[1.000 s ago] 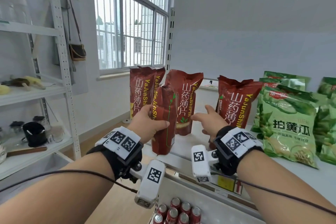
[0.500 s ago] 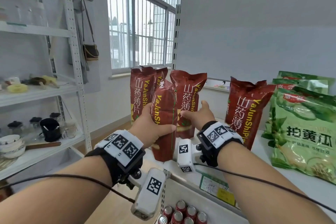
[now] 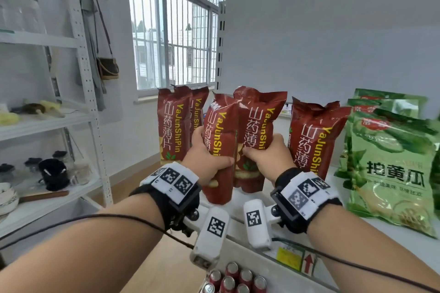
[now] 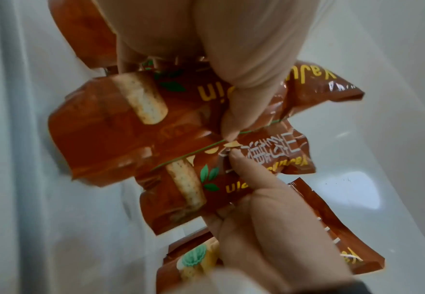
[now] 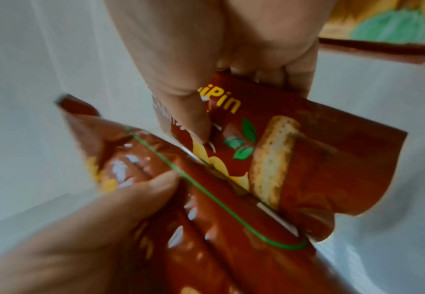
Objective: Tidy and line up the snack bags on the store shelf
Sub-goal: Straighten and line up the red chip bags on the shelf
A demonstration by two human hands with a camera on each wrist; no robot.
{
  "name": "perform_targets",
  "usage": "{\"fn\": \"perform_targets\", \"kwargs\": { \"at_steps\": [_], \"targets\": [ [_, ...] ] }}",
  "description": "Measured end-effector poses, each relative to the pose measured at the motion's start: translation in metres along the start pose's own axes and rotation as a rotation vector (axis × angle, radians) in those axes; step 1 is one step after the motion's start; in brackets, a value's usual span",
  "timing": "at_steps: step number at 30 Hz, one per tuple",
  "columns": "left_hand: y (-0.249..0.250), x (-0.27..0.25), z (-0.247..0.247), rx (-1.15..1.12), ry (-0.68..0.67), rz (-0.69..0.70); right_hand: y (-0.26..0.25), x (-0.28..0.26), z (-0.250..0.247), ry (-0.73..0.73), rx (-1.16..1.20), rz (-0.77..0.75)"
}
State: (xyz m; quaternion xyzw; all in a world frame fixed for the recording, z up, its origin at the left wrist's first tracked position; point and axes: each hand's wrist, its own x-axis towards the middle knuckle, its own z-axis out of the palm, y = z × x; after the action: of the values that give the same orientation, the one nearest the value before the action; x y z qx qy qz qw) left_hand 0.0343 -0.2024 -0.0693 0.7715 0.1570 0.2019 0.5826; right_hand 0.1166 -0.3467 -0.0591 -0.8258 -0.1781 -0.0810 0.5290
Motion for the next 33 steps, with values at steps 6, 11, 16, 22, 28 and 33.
{"fn": "perform_targets", "kwargs": {
  "at_steps": [6,11,16,22,28,33],
  "targets": [
    [0.008,0.024,0.017,0.042,0.113,0.009,-0.003,-0.01,-0.019,0.04,-0.115,-0.029],
    [0.008,0.043,0.028,0.038,0.151,-0.007,-0.001,-0.013,-0.02,0.06,-0.091,-0.019],
    [0.004,0.059,0.029,0.193,0.131,-0.011,0.004,-0.017,-0.019,0.081,0.024,-0.034],
    [0.003,0.056,0.033,0.419,0.155,-0.023,0.008,-0.019,-0.019,0.088,0.244,-0.093],
    [0.011,0.05,0.02,0.094,0.042,-0.013,0.003,-0.017,-0.023,-0.021,0.32,-0.136],
    [0.021,0.021,0.012,-0.092,0.172,0.197,0.002,-0.021,-0.019,-0.109,0.328,-0.116]
  ]
}}
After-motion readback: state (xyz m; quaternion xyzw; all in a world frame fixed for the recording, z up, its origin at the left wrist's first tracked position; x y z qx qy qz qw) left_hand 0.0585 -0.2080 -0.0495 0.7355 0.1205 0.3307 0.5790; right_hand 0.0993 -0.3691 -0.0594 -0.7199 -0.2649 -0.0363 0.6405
